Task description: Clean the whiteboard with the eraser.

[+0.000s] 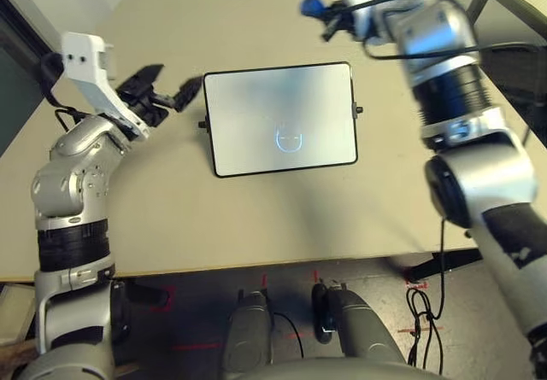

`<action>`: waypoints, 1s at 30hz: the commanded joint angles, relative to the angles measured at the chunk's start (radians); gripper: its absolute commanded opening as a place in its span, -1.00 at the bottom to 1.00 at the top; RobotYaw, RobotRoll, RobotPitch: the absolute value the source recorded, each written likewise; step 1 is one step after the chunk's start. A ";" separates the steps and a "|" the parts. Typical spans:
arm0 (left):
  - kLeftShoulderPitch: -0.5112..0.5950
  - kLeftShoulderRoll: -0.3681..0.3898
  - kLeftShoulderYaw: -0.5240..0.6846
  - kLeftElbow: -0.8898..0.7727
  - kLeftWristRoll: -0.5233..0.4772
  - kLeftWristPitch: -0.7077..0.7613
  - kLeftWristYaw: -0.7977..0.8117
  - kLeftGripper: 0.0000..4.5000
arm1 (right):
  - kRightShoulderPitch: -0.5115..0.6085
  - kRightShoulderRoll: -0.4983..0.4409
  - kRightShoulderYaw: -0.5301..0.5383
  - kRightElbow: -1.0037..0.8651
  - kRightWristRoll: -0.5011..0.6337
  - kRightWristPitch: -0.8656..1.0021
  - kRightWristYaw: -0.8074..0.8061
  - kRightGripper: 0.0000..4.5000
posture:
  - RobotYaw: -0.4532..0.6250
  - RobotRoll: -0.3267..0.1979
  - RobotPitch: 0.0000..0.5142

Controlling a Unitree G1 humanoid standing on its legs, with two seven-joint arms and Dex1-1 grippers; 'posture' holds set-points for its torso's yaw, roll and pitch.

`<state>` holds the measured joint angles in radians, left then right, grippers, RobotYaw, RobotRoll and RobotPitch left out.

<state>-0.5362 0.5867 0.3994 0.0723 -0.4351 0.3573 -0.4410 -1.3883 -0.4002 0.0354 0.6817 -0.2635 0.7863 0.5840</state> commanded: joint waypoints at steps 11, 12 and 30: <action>-0.006 0.003 0.035 0.467 0.111 -0.335 0.036 1.00 | 0.421 0.016 -0.068 -0.187 0.145 0.399 -0.110 -0.88 | -0.14 0.25 -0.52; -0.004 0.003 0.033 0.480 0.116 -0.350 0.040 1.00 | 0.428 0.026 -0.081 -0.187 0.152 0.395 -0.127 -0.88 | -0.14 0.25 -0.51; -0.010 -0.020 0.018 0.508 0.120 -0.348 0.083 1.00 | 0.479 -0.016 -0.159 -0.133 0.291 0.076 -0.155 0.58 | -0.13 0.25 -0.35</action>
<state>-0.5411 0.5684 0.4162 0.5617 -0.3203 0.0065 -0.3654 -0.9282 -0.3974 -0.1050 0.5378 0.0058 0.8966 0.4097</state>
